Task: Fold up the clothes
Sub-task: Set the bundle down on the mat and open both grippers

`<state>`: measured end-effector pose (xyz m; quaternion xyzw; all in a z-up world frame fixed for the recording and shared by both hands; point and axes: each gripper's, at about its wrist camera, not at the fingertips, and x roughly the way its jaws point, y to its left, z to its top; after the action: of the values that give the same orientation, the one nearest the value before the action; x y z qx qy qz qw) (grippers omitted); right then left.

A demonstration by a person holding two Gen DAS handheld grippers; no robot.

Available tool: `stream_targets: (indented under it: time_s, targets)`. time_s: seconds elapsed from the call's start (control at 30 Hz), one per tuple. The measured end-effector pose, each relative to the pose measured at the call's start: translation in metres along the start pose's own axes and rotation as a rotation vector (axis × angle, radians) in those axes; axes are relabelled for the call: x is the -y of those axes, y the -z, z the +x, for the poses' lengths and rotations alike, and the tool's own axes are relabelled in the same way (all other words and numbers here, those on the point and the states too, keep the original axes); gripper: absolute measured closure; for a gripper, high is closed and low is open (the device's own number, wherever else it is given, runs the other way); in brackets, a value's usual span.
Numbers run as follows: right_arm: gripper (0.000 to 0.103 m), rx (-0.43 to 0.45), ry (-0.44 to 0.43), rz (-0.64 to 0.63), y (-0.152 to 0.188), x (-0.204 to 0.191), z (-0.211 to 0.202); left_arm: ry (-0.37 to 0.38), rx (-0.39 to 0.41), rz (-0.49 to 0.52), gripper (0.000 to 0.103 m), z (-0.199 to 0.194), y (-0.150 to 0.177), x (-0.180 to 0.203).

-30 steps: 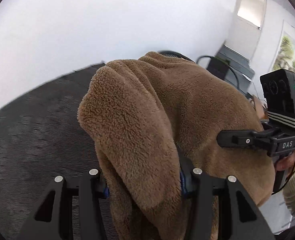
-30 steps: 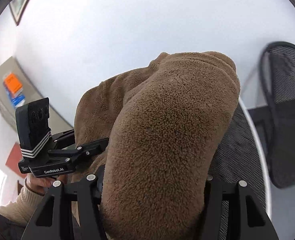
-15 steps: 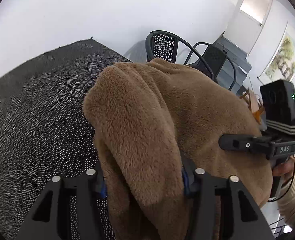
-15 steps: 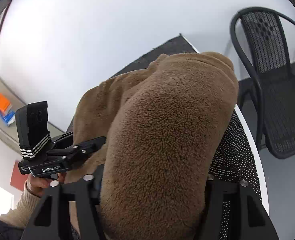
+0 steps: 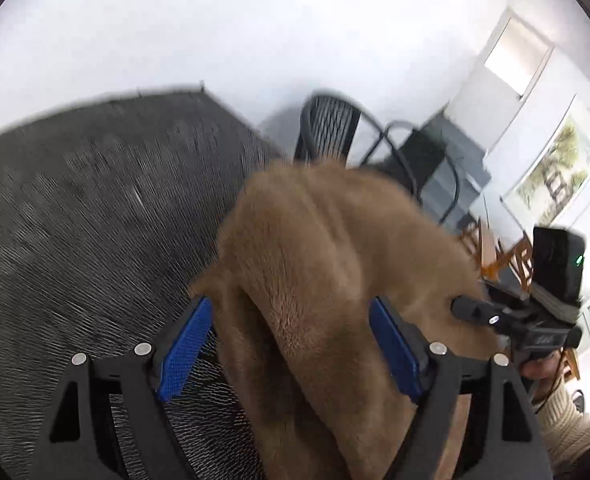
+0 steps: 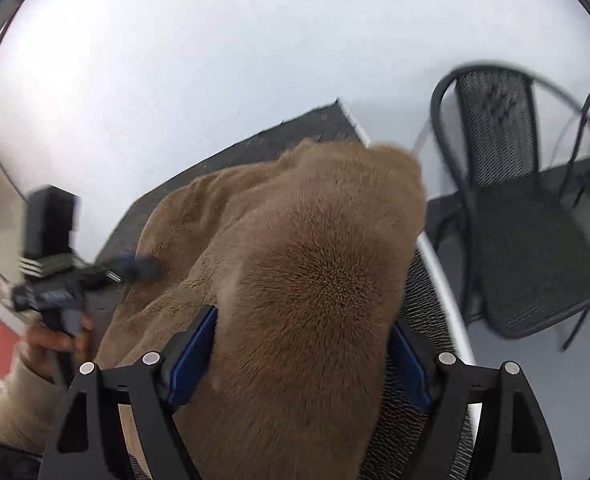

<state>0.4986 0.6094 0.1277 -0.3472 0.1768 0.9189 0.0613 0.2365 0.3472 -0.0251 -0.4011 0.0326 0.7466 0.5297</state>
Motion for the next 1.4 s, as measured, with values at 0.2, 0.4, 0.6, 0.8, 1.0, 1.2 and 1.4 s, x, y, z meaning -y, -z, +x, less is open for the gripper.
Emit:
stream_targets:
  time_s: [0.2, 0.4, 0.6, 0.8, 1.0, 1.2, 1.4]
  targets:
    - [0.020, 0.260, 0.132, -0.208, 0.029, -0.043, -0.054, 0.072, 0.070, 0.197, 0.019, -0.047, 0.016, 0.059]
    - [0.021, 0.207, 0.202, -0.448, 0.078, -0.094, -0.053, 0.134, -0.018, 0.342, 0.019, -0.024, 0.053, 0.088]
    - [0.021, 0.123, 0.246, -0.542, 0.112, -0.108, -0.048, 0.127, -0.059, 0.299, 0.019, -0.008, 0.071, 0.073]
    - [0.020, 0.104, 0.303, -0.549, 0.138, -0.108, -0.033, 0.099, -0.049, 0.312, 0.019, 0.000, 0.083, 0.071]
    - [0.020, 0.124, 0.294, -0.510, 0.145, -0.106, -0.027, 0.121, -0.048, 0.284, 0.019, -0.004, 0.079, 0.068]
    - [0.017, 0.131, 0.261, -0.466, 0.141, -0.098, -0.036, 0.164, 0.042, 0.223, 0.019, -0.028, 0.029, 0.067]
    - [0.005, 0.142, 0.242, -0.456, 0.142, -0.101, -0.035, 0.181, -0.032, 0.137, 0.019, 0.020, -0.018, 0.044]
